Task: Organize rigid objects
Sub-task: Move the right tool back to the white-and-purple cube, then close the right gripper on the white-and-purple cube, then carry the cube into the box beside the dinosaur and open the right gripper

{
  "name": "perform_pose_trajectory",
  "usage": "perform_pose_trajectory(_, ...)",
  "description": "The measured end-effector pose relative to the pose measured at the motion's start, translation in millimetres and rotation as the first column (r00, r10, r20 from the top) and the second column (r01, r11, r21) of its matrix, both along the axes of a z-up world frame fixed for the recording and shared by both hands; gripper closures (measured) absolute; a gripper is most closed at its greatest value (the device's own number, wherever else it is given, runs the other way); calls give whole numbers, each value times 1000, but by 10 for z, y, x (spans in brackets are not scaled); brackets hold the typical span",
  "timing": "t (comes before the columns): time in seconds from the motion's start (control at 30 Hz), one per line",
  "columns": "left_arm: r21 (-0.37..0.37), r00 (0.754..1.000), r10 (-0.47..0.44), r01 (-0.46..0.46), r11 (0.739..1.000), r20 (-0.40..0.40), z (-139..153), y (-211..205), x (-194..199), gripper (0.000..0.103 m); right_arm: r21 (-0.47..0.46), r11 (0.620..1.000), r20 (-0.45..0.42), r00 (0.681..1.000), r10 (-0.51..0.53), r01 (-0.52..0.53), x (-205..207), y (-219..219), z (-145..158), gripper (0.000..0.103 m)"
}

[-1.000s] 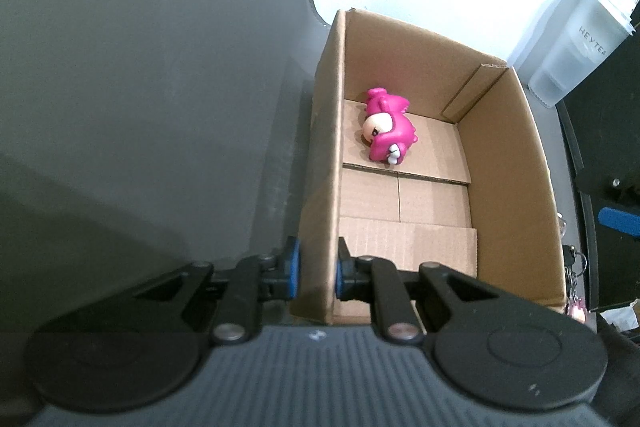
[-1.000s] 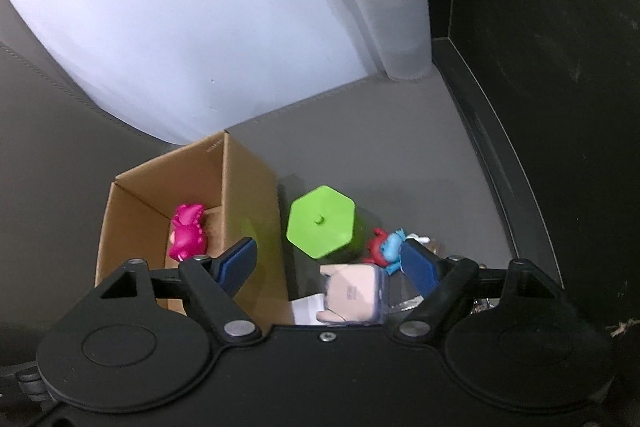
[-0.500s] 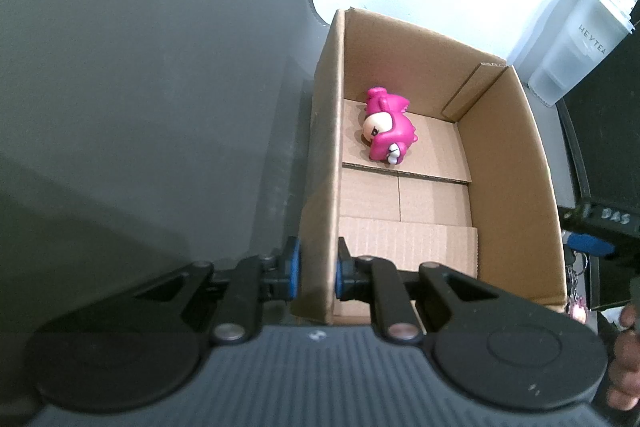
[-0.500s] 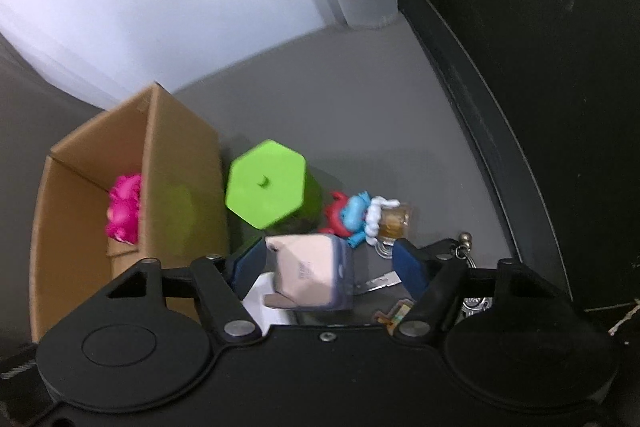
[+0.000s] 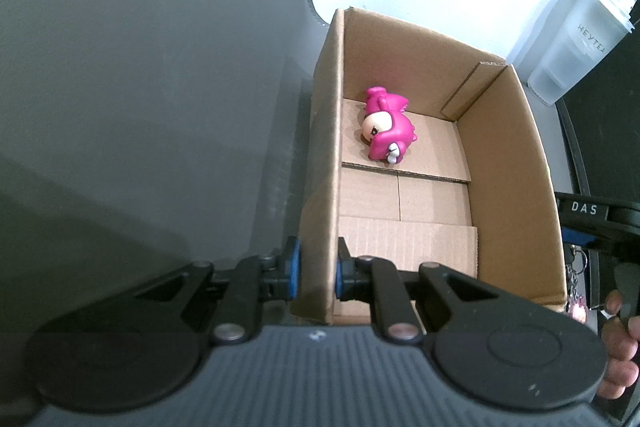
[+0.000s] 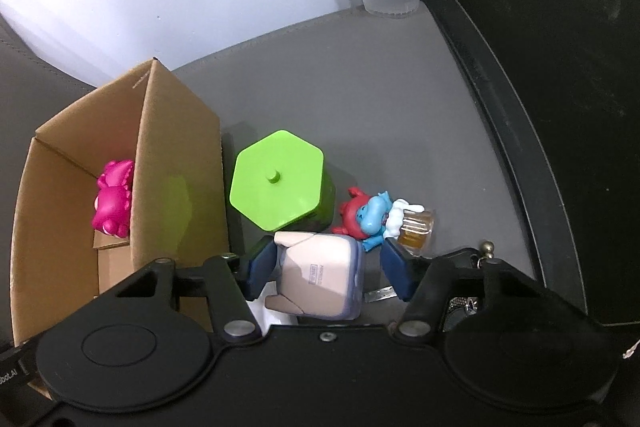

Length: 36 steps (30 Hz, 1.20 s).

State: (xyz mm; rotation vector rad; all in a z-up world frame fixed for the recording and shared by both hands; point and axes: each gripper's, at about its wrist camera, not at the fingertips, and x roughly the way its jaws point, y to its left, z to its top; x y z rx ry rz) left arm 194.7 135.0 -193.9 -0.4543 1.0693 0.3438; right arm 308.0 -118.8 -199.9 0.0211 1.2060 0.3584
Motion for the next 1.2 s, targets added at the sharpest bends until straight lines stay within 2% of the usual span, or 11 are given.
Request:
perform_pose_trajectory(0.3, 0, 1000, -2, 2, 1000, 0, 2, 6, -1, 88, -69, 997, -8, 999, 37, -37, -8, 54, 9, 51)
perform_pose_trajectory(0.4, 1, 1000, -3, 3, 1000, 0, 2, 4, -1, 88, -106, 993, -5, 998, 60, -60, -46, 92, 50, 58)
perform_pose_trajectory(0.57, 2, 1000, -3, 3, 1000, 0, 2, 3, -2, 88, -177, 979, -19, 995, 100, -102, -94, 169, 46, 59)
perform_pose_trajectory(0.77, 1, 1000, -4, 4, 1000, 0, 4, 3, -2, 88, -214, 967, -1, 990, 141, -138, -135, 222, 38, 60)
perform_pose_trajectory(1.2, 2, 1000, -3, 3, 1000, 1, 6, 6, -3, 88, -65, 996, 49, 996, 70, -67, -374, -190, 263, 60)
